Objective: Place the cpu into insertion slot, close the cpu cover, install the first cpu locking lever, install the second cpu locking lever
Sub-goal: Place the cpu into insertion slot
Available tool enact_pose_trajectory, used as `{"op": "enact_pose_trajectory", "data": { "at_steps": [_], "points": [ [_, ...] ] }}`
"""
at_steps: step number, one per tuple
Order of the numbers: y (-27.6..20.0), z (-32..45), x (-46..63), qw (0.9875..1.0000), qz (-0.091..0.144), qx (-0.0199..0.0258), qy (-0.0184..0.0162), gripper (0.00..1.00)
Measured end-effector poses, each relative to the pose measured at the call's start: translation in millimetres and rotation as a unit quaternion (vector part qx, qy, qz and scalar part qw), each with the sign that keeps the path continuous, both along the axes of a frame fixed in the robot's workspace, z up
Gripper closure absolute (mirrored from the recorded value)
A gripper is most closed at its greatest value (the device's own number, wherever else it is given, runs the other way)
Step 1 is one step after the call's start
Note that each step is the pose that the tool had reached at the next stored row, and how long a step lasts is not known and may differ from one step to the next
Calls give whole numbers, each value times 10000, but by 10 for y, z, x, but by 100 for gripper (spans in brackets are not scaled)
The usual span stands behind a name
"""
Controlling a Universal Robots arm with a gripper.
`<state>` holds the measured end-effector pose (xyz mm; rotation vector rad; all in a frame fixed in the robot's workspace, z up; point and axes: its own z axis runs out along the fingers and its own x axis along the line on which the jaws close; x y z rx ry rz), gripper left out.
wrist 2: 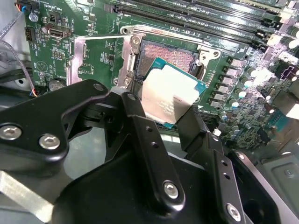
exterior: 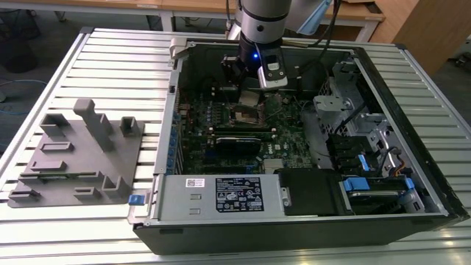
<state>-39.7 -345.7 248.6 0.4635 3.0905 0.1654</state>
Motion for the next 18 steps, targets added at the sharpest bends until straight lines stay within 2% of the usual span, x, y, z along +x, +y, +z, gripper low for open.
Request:
{"op": "enact_pose_trajectory", "data": {
  "at_steps": [8,11,15,18],
  "points": [
    [0,0,0,10000,-20,0,0,46],
    [0,-2,0,9998,-210,0,0,46],
    [0,-6,0,9986,-527,0,0,46],
    [0,-6,0,9985,-552,0,0,46]
  ]
}}
